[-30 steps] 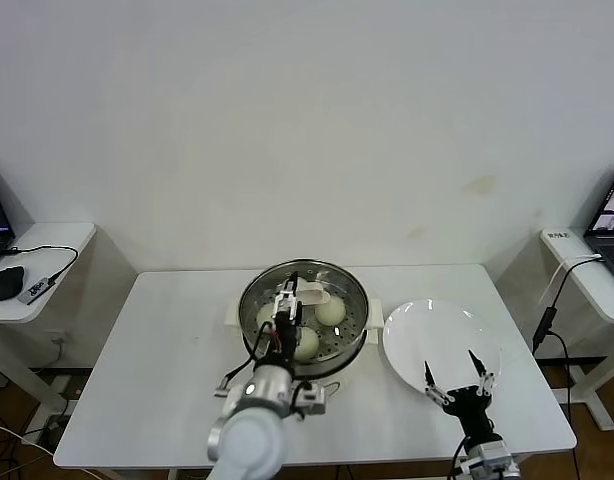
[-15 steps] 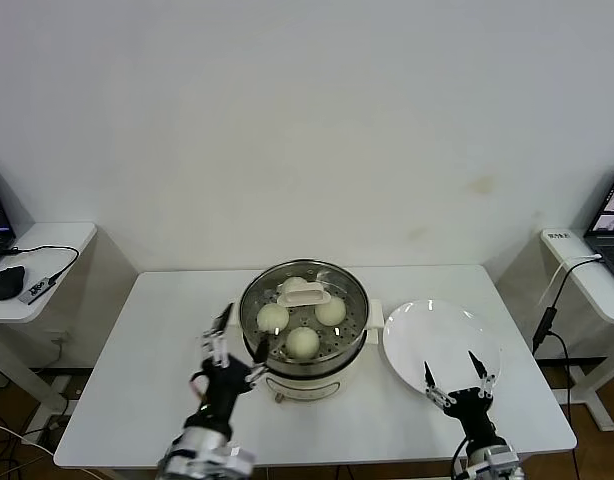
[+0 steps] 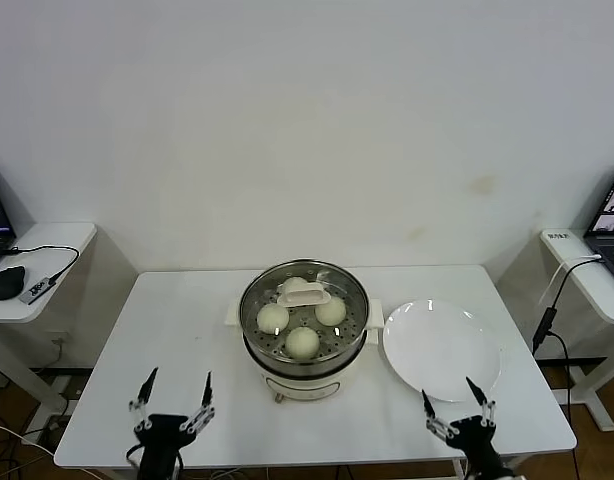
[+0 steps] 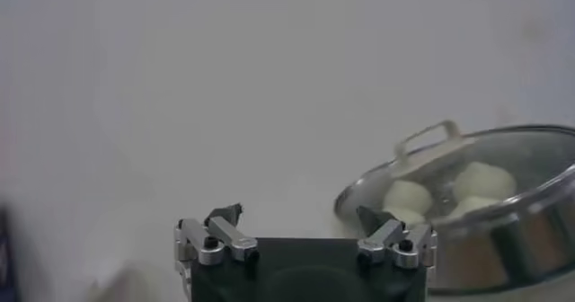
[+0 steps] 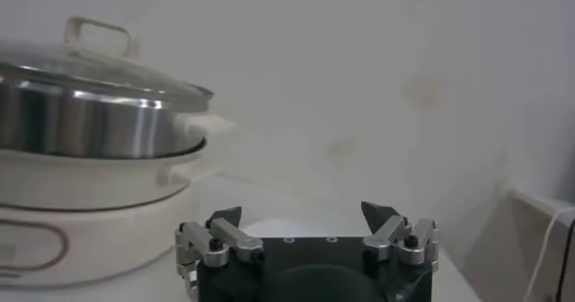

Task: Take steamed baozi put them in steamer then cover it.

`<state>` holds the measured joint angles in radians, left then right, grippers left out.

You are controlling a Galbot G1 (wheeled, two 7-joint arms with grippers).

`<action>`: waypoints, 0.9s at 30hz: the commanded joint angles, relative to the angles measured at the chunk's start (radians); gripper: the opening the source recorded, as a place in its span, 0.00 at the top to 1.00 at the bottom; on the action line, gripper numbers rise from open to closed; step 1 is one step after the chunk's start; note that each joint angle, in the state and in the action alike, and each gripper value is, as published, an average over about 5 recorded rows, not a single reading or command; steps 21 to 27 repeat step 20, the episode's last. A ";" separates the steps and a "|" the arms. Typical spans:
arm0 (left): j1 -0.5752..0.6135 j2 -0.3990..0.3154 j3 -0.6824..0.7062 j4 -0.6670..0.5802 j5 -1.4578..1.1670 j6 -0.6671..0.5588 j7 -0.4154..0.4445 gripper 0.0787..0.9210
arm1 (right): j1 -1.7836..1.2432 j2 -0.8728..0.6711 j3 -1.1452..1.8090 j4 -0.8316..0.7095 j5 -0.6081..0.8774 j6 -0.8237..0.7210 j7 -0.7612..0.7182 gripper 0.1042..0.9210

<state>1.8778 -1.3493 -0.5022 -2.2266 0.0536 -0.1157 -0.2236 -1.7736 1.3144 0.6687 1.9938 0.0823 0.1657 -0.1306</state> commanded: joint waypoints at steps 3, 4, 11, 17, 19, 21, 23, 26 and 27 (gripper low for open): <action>0.142 -0.038 -0.056 0.067 -0.246 -0.154 -0.022 0.12 | -0.080 -0.039 -0.078 0.031 0.062 -0.016 0.015 0.12; 0.140 -0.044 -0.056 0.072 -0.242 -0.151 -0.018 0.12 | -0.076 -0.036 -0.087 0.029 0.060 -0.016 0.017 0.12; 0.113 -0.078 -0.078 0.080 -0.197 -0.094 0.035 0.12 | -0.060 -0.009 -0.134 0.029 0.039 -0.029 0.019 0.12; 0.106 -0.093 -0.096 0.112 -0.187 -0.088 0.057 0.12 | -0.057 0.000 -0.141 0.029 0.027 -0.041 0.020 0.12; 0.111 -0.095 -0.094 0.110 -0.182 -0.089 0.060 0.12 | -0.056 0.002 -0.140 0.031 0.027 -0.042 0.021 0.12; 0.113 -0.095 -0.093 0.108 -0.181 -0.089 0.060 0.12 | -0.056 0.003 -0.140 0.031 0.027 -0.043 0.021 0.12; 0.113 -0.095 -0.093 0.108 -0.181 -0.089 0.060 0.12 | -0.056 0.003 -0.140 0.031 0.027 -0.043 0.021 0.12; 0.113 -0.095 -0.093 0.108 -0.181 -0.089 0.060 0.12 | -0.056 0.003 -0.140 0.031 0.027 -0.043 0.021 0.12; 0.113 -0.095 -0.093 0.108 -0.181 -0.089 0.060 0.12 | -0.056 0.003 -0.140 0.031 0.027 -0.043 0.021 0.12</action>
